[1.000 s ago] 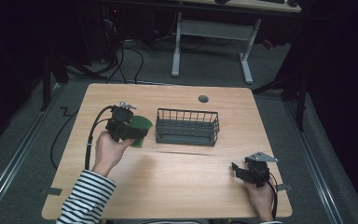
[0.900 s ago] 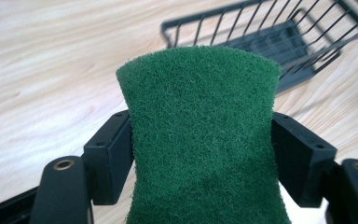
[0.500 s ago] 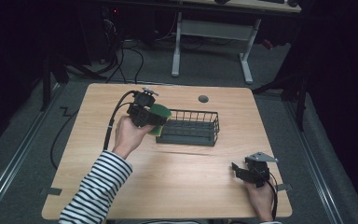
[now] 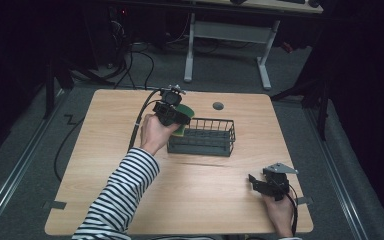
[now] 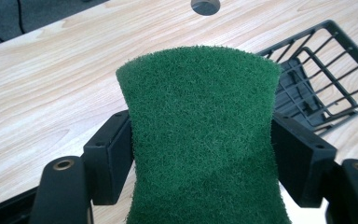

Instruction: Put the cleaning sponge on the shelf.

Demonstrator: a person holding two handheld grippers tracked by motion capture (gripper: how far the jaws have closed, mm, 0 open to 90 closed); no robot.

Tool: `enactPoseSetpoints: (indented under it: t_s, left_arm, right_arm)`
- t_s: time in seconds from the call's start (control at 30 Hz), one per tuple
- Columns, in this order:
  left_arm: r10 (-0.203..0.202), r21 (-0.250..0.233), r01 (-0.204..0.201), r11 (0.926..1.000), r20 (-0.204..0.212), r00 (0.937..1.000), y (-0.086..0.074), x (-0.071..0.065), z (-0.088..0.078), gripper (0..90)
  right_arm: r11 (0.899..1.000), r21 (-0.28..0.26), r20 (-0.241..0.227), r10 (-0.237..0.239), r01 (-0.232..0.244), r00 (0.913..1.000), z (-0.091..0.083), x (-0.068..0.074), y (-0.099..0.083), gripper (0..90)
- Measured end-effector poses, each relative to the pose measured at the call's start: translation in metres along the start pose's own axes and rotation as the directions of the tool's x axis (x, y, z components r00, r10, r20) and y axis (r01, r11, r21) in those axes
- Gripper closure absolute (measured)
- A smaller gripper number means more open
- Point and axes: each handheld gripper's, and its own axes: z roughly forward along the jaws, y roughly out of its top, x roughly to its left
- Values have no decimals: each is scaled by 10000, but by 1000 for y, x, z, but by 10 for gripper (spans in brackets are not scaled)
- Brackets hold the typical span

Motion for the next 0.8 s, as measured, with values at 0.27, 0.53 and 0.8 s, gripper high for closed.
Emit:
enactPoseSetpoints:
  t_s: [0.27,0.53,0.8]
  left_arm:
    - [-69,-73,69,9999,84,9999,8,-4,15,292]
    - [-56,-118,57,9999,114,9999,14,-14,32,291]
    - [-169,-121,169,9998,36,9999,17,-19,45,291]
  right_arm:
    - [10000,-4,5,-14,14,10000,0,0,0,346]
    - [10000,-4,5,-14,14,10000,0,0,0,346]
    - [10000,3,22,-1,1,10000,0,0,0,347]
